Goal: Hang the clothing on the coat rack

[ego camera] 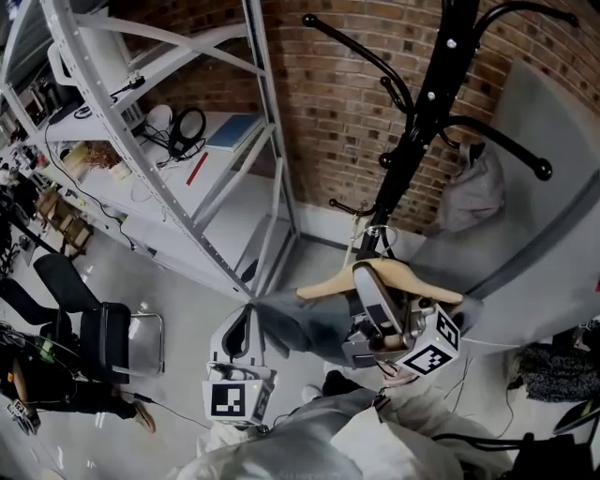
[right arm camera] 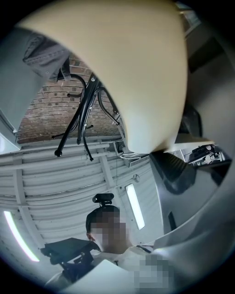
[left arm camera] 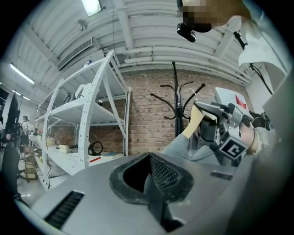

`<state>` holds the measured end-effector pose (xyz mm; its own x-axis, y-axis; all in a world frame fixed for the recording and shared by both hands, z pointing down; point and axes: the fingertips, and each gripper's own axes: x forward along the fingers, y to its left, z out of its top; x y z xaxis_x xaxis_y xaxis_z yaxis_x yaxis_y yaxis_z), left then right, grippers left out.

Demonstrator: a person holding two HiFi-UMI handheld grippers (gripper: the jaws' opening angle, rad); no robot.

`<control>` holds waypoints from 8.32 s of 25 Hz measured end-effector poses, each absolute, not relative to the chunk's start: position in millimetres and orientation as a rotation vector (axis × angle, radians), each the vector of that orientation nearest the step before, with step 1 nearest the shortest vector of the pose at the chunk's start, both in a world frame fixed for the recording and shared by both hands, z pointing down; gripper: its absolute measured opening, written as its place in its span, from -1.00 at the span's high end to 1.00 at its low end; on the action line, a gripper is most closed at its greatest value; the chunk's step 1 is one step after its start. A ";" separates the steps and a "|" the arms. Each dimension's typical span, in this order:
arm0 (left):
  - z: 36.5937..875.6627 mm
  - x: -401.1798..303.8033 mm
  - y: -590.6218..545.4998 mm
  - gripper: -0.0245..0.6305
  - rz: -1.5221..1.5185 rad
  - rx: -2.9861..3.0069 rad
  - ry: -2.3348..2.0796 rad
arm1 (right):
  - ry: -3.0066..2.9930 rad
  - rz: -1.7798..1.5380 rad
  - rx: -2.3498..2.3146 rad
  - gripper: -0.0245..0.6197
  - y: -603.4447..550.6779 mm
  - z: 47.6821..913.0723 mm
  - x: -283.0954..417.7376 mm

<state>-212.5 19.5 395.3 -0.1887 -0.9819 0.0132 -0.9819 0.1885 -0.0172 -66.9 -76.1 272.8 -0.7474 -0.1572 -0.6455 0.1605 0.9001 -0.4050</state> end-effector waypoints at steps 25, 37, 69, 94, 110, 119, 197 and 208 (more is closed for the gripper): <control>365.9 -217.1 -122.5 0.90 -0.051 -2.068 2.302 | 2.294 -0.523 -0.126 0.59 -179.9 261.6 -69.3; 363.3 -227.3 -146.8 0.90 -0.043 -2.170 2.201 | 2.306 -0.438 -0.238 0.59 -184.5 255.9 -78.8; 370.5 -208.5 -92.4 0.90 0.021 -2.567 1.700 | 2.256 -0.331 -0.640 0.59 -118.0 252.5 -77.7; 352.1 -190.5 -152.8 0.90 0.072 -2.471 1.776 | 2.273 -0.359 -0.544 0.59 -194.8 254.3 -76.6; 367.1 -190.6 -178.3 0.90 -0.024 -2.480 1.820 | 2.278 -0.444 -0.548 0.59 -246.9 278.4 -72.6; 374.4 -193.0 -178.3 0.90 -0.078 -2.463 1.886 | 2.265 -0.500 -0.524 0.59 -257.8 291.1 -74.6; 427.2 -192.2 -101.4 0.90 -0.142 -2.668 1.740 | 2.315 -0.718 -0.858 0.48 -176.5 389.8 -68.5; 428.2 -160.1 -90.7 0.90 -0.099 -2.704 1.645 | 2.439 -0.520 -1.118 0.70 -123.5 395.9 -34.9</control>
<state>-160.1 -90.7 428.2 0.4584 -0.8863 0.0660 -0.8878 -0.4601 -0.0112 -34.9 -123.5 395.9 -0.5967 -0.7758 -0.2052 -0.6246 0.6096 -0.4881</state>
